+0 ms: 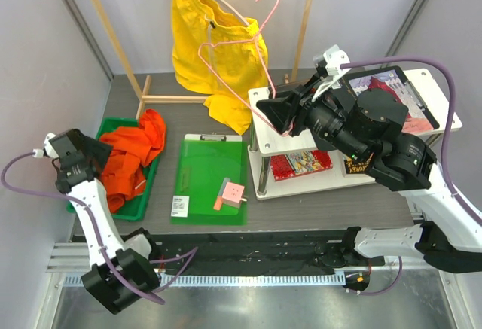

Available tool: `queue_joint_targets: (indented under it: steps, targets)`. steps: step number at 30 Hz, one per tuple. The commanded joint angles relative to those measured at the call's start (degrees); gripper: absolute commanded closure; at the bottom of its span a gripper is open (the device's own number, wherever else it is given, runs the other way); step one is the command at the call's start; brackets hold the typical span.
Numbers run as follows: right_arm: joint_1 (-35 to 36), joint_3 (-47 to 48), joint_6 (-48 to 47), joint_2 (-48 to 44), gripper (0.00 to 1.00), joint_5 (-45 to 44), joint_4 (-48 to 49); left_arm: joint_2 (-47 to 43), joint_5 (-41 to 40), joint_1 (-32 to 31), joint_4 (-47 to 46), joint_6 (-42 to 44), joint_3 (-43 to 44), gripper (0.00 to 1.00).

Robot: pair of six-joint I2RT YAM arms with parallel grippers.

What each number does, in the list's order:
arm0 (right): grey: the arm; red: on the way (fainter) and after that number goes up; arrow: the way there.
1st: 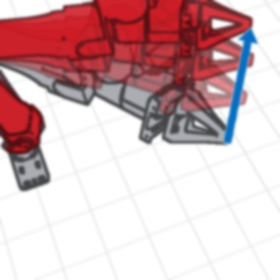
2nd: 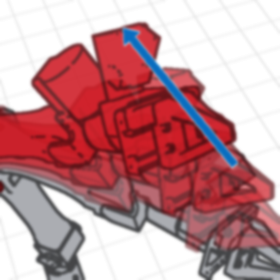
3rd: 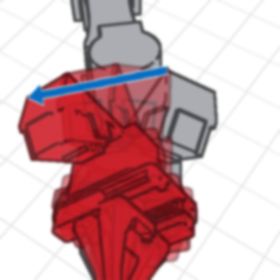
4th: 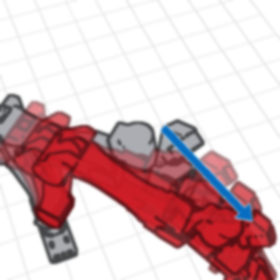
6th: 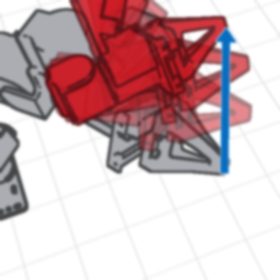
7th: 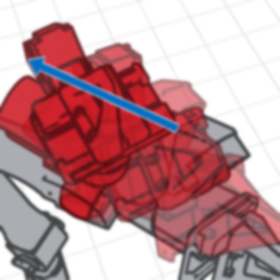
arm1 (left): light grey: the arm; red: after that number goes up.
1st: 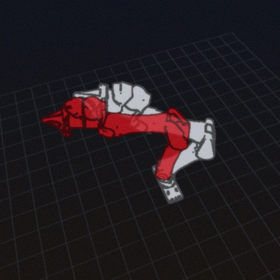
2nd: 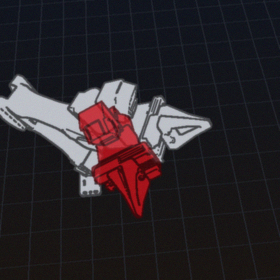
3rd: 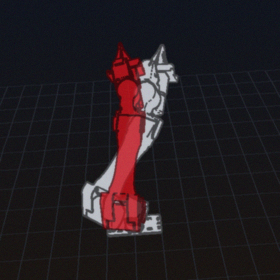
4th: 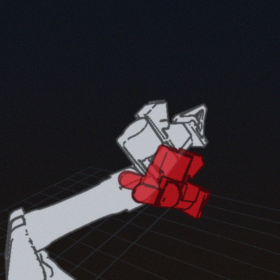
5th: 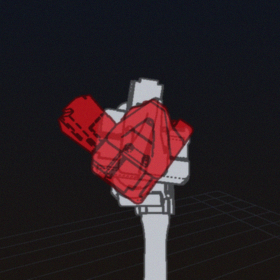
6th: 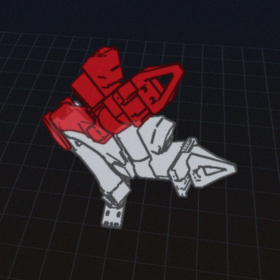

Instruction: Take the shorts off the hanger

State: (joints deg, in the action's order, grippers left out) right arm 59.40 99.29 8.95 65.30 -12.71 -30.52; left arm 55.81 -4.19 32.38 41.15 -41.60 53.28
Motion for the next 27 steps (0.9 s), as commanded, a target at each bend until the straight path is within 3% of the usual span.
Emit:
queue_joint_targets:
  steps: [1, 9, 11, 13, 15, 16, 18, 21, 27]
  targets:
    - [-0.1, 0.8, 0.0, 0.2, 0.99, 0.6, 3.7, -1.5, 24.0, -0.6, -17.2, -0.7, -1.9, 0.37]
    - [-0.2, 1.8, 0.7, 1.0, 0.99, 1.6, 4.2, 14.2, 37.0, -4.2, -32.2, -9.1, -1.2, 0.71]
    - [-0.1, 2.1, 0.8, 1.1, 0.99, 1.7, 4.2, 19.8, 35.7, -4.3, -32.4, -9.2, -1.2, 0.8]
    - [-0.2, 2.5, 0.9, 1.1, 0.99, 2.0, 4.2, 24.5, 32.3, -4.3, -31.3, -7.4, -1.2, 0.82]
    - [-0.2, 2.5, 0.9, 1.0, 0.99, 1.9, 4.2, 27.6, 27.9, -4.3, -25.5, -5.8, -0.5, 0.86]
    - [-0.1, 2.3, 0.9, 0.8, 0.99, 1.9, 4.1, 28.7, 22.0, -4.2, -19.6, -5.2, -0.3, 0.88]
    - [-0.1, 2.3, 0.8, 0.7, 0.99, 1.6, 3.9, 30.5, 17.7, -3.6, -17.0, -4.8, -1.9, 0.94]
    - [-0.1, 2.3, 0.7, 0.6, 0.99, 1.5, 3.5, 28.6, 12.7, -1.4, -16.1, -5.7, -5.7, 0.96]
    - [-0.1, 1.7, 0.6, 0.2, 0.99, 1.3, 3.5, 22.8, 14.5, -0.7, -14.0, -4.3, -5.9, 0.88]
